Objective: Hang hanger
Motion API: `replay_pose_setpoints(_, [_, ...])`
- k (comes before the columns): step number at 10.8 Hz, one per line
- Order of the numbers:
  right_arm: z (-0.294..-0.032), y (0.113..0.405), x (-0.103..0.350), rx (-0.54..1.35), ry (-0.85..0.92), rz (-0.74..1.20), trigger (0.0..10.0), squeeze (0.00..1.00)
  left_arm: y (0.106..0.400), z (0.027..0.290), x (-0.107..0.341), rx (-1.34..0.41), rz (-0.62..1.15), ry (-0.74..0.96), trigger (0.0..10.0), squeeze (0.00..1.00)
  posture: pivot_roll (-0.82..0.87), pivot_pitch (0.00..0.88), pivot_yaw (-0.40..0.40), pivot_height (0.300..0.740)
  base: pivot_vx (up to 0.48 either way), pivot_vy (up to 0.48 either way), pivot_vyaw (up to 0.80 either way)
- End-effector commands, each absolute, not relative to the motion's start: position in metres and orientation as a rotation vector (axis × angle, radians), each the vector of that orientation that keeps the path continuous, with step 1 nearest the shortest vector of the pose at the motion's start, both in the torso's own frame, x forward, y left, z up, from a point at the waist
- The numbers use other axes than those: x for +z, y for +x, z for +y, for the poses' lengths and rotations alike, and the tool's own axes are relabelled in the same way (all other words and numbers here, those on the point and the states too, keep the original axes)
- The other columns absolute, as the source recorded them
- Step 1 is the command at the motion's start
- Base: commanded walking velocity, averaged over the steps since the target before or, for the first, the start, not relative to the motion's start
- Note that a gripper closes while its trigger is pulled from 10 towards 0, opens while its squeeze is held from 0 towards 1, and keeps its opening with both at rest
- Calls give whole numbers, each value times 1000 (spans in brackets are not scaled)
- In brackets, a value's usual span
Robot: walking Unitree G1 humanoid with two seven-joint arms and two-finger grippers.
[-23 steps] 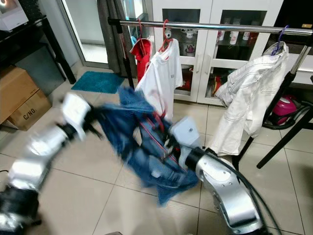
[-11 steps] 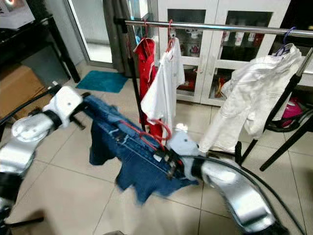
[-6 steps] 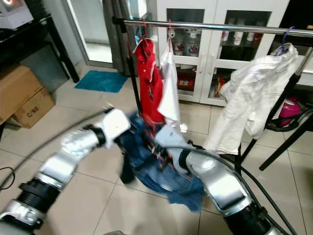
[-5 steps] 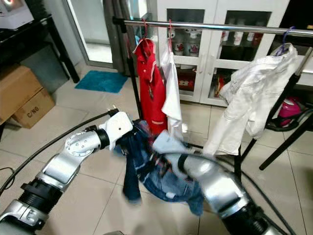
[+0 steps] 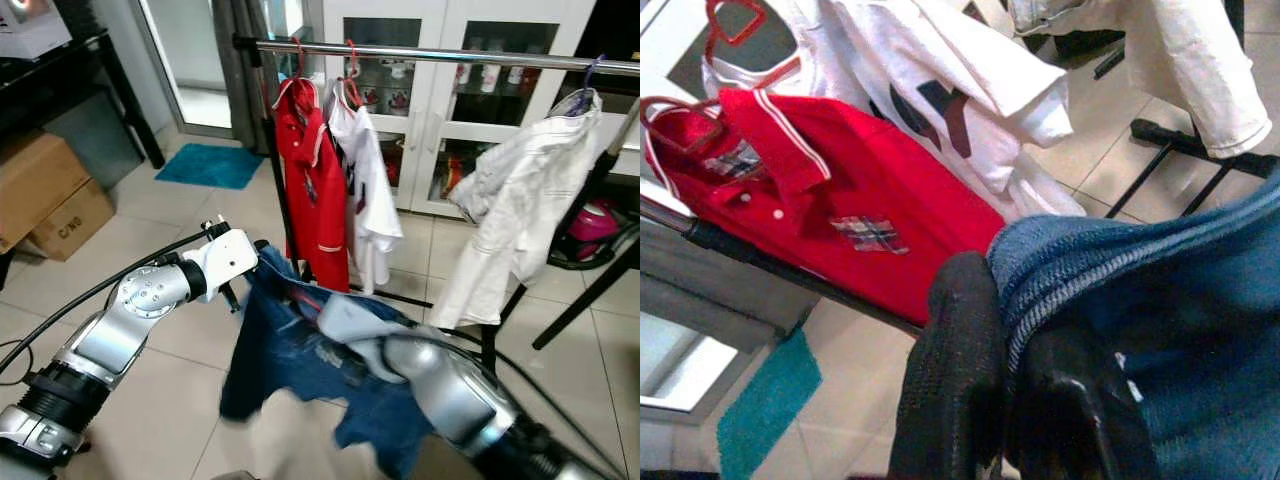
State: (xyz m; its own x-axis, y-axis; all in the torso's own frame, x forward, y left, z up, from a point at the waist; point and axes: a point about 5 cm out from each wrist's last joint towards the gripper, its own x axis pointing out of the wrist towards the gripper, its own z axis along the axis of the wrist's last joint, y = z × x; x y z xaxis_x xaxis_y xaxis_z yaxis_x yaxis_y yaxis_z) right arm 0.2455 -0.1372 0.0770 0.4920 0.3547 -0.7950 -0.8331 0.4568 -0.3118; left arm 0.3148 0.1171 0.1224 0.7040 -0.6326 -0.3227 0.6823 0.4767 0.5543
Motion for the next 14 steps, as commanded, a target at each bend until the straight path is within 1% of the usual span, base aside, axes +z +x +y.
replay_pose_setpoints(1, [-134, 247, 83, 815, -739, 702, 0, 0, 316, 119, 125, -794, 73, 726, 0, 0, -80, 0, 108, 740, 0, 0, 0])
replay_pose_setpoints(2, [-138, 249, 87, 800, -772, 683, 0, 0, 315, 118, 122, -805, 90, 737, 0, 0, -80, 0, 106, 740, 0, 0, 0])
replay_pose_setpoints(3, [-130, 247, 94, 830, -591, 662, 0, 0, 314, 119, 118, -808, 109, 758, 0, 0, -82, 0, 108, 740, 0, 0, 0])
replay_pose_setpoints(5, [-139, 247, 113, 841, -673, 620, 0, 0, 313, 131, 103, -798, 185, 858, 0, 0, -84, 0, 109, 740, 0, 0, 0])
replay_pose_setpoints(8, [-149, 240, 139, 897, -624, 595, 0, 0, 315, 148, 97, -745, 235, 915, 0, 0, -84, 0, 108, 740, 0, 0, 0])
replay_pose_setpoints(10, [-154, 241, 149, 896, -477, 553, 0, 0, 315, 156, 93, -720, 254, 918, 0, 0, -84, 0, 105, 740, 0, 0, 0])
replay_pose_setpoints(11, [-159, 236, 149, 917, -501, 560, 0, 0, 315, 162, 93, -697, 264, 920, 0, 0, -85, 0, 105, 740, 0, 0, 0])
replay_pose_setpoints(12, [-158, 235, 153, 927, -441, 539, 0, 0, 316, 166, 93, -681, 267, 916, 0, 0, -85, 0, 106, 740, 0, 0, 0])
replay_pose_setpoints(14, [-172, 231, 155, 951, -417, 518, 0, 0, 324, 178, 108, -551, 207, 628, 0, 0, -85, 0, 106, 740, 0, 0, 0])
